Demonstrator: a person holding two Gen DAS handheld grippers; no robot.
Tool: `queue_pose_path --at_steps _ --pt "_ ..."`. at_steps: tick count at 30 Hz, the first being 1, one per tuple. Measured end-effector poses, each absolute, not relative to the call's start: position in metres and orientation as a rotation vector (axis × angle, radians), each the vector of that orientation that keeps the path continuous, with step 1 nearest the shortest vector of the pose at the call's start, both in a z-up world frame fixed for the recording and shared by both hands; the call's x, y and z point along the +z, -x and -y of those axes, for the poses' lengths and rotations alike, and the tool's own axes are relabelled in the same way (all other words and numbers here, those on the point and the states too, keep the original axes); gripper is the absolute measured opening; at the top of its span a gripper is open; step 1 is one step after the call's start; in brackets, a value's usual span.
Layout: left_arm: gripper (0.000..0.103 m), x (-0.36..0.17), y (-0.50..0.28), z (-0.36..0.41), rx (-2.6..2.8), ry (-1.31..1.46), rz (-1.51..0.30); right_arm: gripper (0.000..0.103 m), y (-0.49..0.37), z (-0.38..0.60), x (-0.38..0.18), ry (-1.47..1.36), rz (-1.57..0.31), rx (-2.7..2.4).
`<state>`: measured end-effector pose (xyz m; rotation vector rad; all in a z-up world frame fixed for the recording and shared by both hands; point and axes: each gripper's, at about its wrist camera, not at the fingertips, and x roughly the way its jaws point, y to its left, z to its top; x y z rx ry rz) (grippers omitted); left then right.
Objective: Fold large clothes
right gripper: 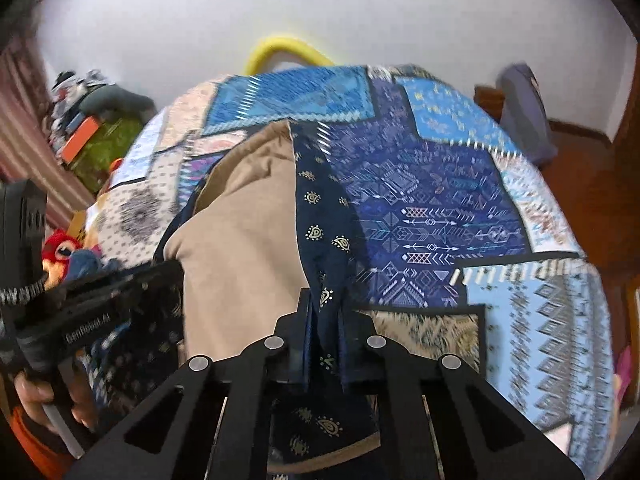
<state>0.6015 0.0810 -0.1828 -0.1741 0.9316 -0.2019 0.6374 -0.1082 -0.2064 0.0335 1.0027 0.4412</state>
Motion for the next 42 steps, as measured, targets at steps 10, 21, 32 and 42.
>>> queue_pose_path --at_steps 10,21,32,42 --pt "0.015 -0.114 -0.470 -0.066 -0.336 0.066 -0.837 0.007 -0.511 0.134 -0.136 0.030 -0.887 0.526" --pt "0.015 -0.180 -0.358 -0.061 -0.359 0.039 -0.970 0.008 -0.383 0.159 -0.164 0.071 -0.943 0.519" --pt "0.015 -0.257 -0.328 -0.054 -0.251 -0.028 -1.055 0.008 -0.345 0.168 -0.218 0.228 -1.023 0.405" --pt "0.017 -0.258 -0.322 -0.058 -0.241 -0.003 -1.042 0.091 -0.337 0.200 -0.221 0.254 -0.992 0.254"
